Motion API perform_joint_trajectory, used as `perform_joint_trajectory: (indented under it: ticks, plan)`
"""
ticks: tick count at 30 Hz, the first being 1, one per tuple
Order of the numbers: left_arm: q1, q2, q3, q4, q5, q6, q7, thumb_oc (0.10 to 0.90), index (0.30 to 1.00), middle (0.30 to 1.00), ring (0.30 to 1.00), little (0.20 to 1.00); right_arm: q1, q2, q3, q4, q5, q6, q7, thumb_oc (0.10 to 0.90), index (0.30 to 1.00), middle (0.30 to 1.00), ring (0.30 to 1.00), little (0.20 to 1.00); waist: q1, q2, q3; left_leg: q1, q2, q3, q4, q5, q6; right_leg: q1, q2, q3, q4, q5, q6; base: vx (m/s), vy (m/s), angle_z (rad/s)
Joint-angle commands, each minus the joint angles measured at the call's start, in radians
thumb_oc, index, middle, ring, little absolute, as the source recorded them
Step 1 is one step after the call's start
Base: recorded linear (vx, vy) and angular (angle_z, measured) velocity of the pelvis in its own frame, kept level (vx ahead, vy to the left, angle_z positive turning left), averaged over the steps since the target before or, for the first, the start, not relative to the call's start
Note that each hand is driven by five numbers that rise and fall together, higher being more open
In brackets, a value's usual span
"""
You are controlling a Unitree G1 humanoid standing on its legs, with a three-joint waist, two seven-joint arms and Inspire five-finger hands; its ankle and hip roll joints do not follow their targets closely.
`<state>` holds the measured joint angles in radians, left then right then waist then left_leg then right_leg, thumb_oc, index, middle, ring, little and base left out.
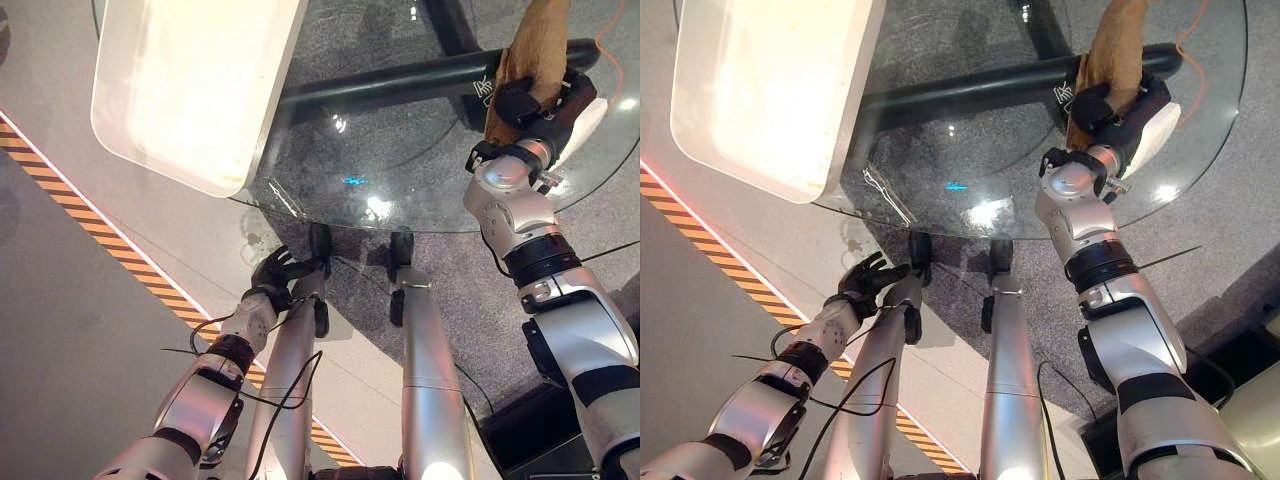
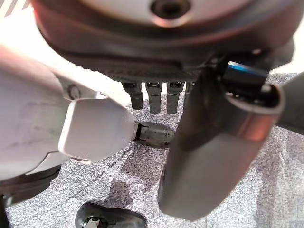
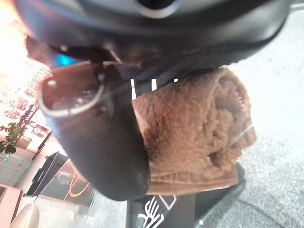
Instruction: Wipe the table with a cloth and put it in the basket.
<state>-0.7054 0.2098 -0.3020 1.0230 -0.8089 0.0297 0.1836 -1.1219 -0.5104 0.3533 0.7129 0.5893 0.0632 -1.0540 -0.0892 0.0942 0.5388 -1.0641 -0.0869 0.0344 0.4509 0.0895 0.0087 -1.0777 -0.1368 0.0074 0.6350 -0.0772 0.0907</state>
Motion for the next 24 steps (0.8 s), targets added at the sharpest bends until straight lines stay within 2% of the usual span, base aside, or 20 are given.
perform_joint_trajectory:
  ticks: [1, 5, 9, 11, 14, 21, 24]
  plan:
    - [0.028, -0.036, 0.012, 0.049, -0.025, -0.019, 0.011, 0.8, 0.9, 0.9, 0.9, 0.9, 0.044, -0.087, -0.045, 0.019, -0.06, -0.006, -0.064, 0.1, 0.3, 0.3, 0.3, 0.2, -0.007, 0.064, -0.019, 0.014, 0.022, -0.011, 0.0, -0.099, -0.014, -0.026, 0.03, 0.053, -0.131, 0.064, 0.03, 0.01, 0.041, 0.01]
    - [0.033, -0.038, 0.017, 0.032, -0.022, -0.011, 0.01, 0.8, 0.9, 0.9, 0.9, 0.9, 0.033, -0.102, -0.01, -0.033, -0.115, 0.029, 0.083, 0.1, 0.3, 0.3, 0.3, 0.2, -0.009, 0.067, -0.019, 0.016, 0.015, -0.013, -0.003, -0.096, -0.015, -0.025, 0.032, 0.058, -0.144, 0.069, 0.03, 0.0, 0.026, 0.03]
    - [0.04, -0.036, 0.022, 0.004, -0.024, -0.001, 0.012, 0.8, 0.9, 0.9, 0.9, 0.9, 0.043, -0.098, 0.027, -0.099, -0.151, 0.016, 0.236, 0.1, 0.3, 0.3, 0.3, 0.2, -0.009, 0.069, -0.019, 0.018, 0.012, -0.012, -0.004, -0.095, -0.017, -0.024, 0.033, 0.058, -0.143, 0.067, 0.031, 0.0, 0.0, 0.0]
    - [0.044, -0.037, 0.023, -0.013, -0.014, 0.011, 0.024, 0.8, 0.9, 0.9, 0.9, 0.9, 0.052, -0.095, 0.05, -0.139, -0.214, 0.035, 0.358, 0.1, 0.3, 0.3, 0.3, 0.2, -0.008, 0.068, -0.019, 0.017, 0.009, -0.015, -0.002, -0.094, -0.018, -0.023, 0.032, 0.057, -0.143, 0.067, 0.032, 0.0, 0.0, 0.0]
    - [0.049, -0.038, 0.021, -0.044, -0.002, 0.023, 0.043, 0.8, 0.9, 0.9, 0.9, 0.9, 0.06, -0.087, 0.096, -0.201, -0.257, 0.075, 0.458, 0.1, 0.3, 0.3, 0.3, 0.2, -0.006, 0.068, -0.019, 0.013, 0.007, -0.018, -0.003, -0.092, -0.02, -0.026, 0.031, 0.056, -0.146, 0.068, 0.032, 0.0, 0.0, 0.0]
    - [0.08, -0.049, 0.002, -0.102, 0.006, 0.004, 0.054, 0.8, 0.9, 0.9, 0.9, 0.9, 0.113, -0.039, 0.207, -0.286, -0.281, 0.103, 0.608, 0.1, 0.3, 0.3, 0.3, 0.2, 0.0, 0.08, -0.019, 0.019, 0.006, -0.015, -0.026, -0.078, -0.02, -0.021, 0.034, 0.053, -0.162, 0.065, 0.024, 0.0, 0.0, 0.0]
    - [0.096, -0.05, -0.01, -0.115, 0.005, -0.003, 0.056, 0.8, 0.9, 0.9, 0.9, 0.9, 0.135, -0.021, 0.241, -0.309, -0.297, 0.107, 0.635, 0.1, 0.3, 0.3, 0.3, 0.2, 0.001, 0.085, -0.019, 0.022, 0.005, -0.015, -0.029, -0.074, -0.021, -0.018, 0.034, 0.051, -0.164, 0.065, 0.022, -0.01, 0.0, -0.03]
